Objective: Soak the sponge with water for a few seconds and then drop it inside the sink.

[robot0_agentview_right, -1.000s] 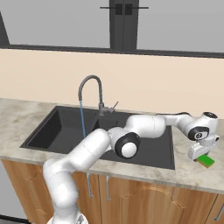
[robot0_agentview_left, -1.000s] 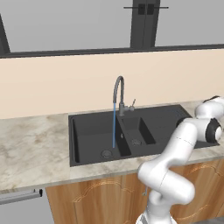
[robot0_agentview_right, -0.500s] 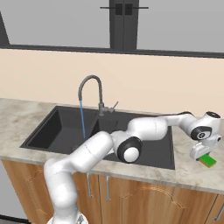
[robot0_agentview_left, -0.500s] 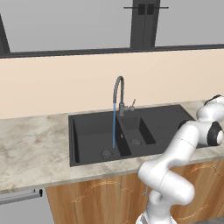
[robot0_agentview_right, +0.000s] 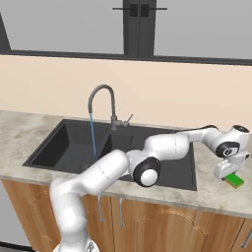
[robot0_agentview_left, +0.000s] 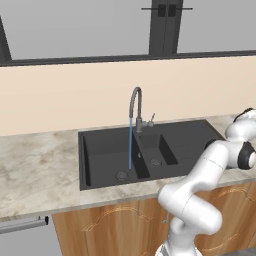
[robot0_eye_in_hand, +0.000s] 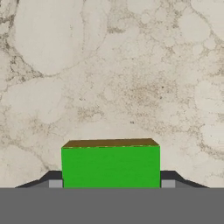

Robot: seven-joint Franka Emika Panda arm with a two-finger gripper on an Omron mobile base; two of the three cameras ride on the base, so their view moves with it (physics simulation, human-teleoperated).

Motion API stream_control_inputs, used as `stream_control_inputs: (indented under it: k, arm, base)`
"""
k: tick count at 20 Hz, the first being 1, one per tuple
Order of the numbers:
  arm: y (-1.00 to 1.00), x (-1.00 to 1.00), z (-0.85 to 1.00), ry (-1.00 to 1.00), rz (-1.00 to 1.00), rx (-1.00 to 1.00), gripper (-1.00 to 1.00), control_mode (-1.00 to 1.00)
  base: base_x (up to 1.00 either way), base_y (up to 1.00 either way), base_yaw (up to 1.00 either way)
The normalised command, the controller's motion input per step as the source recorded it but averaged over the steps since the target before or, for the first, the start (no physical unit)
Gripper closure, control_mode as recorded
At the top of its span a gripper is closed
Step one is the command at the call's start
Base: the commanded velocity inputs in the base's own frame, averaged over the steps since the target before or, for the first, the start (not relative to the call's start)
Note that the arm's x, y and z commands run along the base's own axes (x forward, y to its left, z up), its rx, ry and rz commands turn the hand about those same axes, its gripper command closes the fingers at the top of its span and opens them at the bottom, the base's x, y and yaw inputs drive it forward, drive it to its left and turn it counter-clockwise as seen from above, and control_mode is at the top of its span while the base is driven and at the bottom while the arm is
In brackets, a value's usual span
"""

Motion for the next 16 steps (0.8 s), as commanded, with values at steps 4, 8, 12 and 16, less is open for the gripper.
stream_control_inputs:
  k: [4, 8, 12, 16]
  arm:
    - [0.00, 0.00, 0.29, 0.01, 0.00, 0.00, 1.00, -1.00]
    - [0.15, 0.00, 0.53, 0.01, 0.00, 0.00, 1.00, -1.00]
    - [0.40, 0.00, 0.38, 0.00, 0.00, 0.00, 1.00, -1.00]
    - [0.71, 0.00, 0.00, 0.00, -0.02, 0.00, 1.00, -1.00]
  base:
    - [0.00, 0.00, 0.00]
    - [0.00, 0.00, 0.00]
    - [0.00, 0.00, 0.00]
    - [0.00, 0.00, 0.00]
